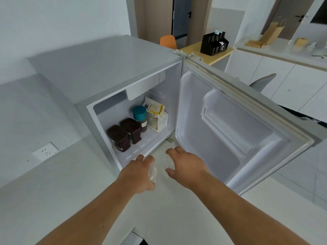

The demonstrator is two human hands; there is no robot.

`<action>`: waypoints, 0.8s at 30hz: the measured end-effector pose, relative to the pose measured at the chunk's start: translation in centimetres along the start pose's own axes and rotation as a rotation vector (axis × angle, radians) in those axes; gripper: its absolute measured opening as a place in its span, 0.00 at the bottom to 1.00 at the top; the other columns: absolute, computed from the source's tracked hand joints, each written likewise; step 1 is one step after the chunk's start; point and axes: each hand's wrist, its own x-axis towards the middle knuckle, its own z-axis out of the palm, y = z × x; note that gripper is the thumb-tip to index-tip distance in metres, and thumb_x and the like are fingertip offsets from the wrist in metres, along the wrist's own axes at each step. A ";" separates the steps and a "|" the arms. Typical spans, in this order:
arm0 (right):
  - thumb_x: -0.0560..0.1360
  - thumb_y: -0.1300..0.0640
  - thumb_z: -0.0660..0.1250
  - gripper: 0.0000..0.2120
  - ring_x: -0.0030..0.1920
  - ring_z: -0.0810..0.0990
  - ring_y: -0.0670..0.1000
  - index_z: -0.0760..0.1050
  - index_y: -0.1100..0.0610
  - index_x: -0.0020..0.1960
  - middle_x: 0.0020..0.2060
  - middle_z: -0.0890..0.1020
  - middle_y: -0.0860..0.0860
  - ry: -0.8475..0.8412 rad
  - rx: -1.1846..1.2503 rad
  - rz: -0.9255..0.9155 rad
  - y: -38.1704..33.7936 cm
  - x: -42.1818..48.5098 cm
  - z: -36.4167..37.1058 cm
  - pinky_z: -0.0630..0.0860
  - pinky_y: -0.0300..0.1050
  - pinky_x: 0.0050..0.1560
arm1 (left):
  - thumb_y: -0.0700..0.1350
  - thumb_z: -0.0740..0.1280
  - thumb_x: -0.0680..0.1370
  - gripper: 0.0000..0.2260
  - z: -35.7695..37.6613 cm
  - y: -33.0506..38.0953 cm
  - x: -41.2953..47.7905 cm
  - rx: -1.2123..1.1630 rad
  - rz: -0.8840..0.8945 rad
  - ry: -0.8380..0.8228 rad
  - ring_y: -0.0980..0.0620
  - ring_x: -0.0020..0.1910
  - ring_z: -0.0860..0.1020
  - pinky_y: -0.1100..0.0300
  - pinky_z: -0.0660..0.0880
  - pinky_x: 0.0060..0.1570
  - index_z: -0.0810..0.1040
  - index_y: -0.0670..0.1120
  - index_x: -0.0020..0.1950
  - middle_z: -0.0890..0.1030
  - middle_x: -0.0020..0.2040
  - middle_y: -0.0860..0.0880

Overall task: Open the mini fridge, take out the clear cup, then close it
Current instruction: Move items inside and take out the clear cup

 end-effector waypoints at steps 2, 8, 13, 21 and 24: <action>0.79 0.43 0.66 0.25 0.51 0.80 0.56 0.63 0.47 0.72 0.62 0.74 0.49 -0.007 0.009 -0.010 -0.5 -0.3 0.1 0.80 0.52 0.44 | 0.62 0.78 0.64 0.41 0.3 -0.3 -1.0 -0.002 -0.003 0.003 0.46 0.59 0.77 0.50 0.81 0.54 0.61 0.59 0.71 0.72 0.65 0.50; 0.79 0.42 0.66 0.27 0.50 0.80 0.55 0.63 0.47 0.73 0.63 0.74 0.48 -0.021 0.000 -0.031 -2.5 -0.7 1.1 0.79 0.49 0.41 | 0.62 0.75 0.63 0.38 1.4 -2.7 -3.2 0.023 0.025 0.006 0.48 0.55 0.74 0.52 0.80 0.46 0.64 0.58 0.68 0.74 0.60 0.52; 0.79 0.42 0.66 0.27 0.51 0.80 0.54 0.62 0.45 0.74 0.65 0.73 0.47 -0.048 0.048 -0.015 -4.6 -0.1 3.2 0.81 0.51 0.46 | 0.61 0.75 0.65 0.37 3.5 -5.7 -3.9 -0.011 0.064 -0.028 0.49 0.59 0.72 0.54 0.79 0.47 0.63 0.57 0.70 0.72 0.65 0.52; 0.78 0.42 0.66 0.27 0.53 0.79 0.53 0.62 0.44 0.74 0.65 0.72 0.45 -0.124 0.089 -0.029 -9.1 1.4 7.6 0.76 0.46 0.44 | 0.59 0.74 0.67 0.34 5.4 -11.3 -4.6 -0.008 0.027 -0.113 0.48 0.56 0.72 0.52 0.79 0.43 0.63 0.55 0.68 0.71 0.60 0.51; 0.78 0.41 0.66 0.28 0.54 0.80 0.53 0.61 0.45 0.75 0.66 0.72 0.47 -0.161 0.097 -0.047 -10.8 2.0 9.3 0.77 0.47 0.44 | 0.59 0.73 0.66 0.35 6.0 -13.7 -4.6 -0.005 -0.013 -0.127 0.47 0.56 0.72 0.53 0.78 0.42 0.63 0.55 0.69 0.71 0.60 0.51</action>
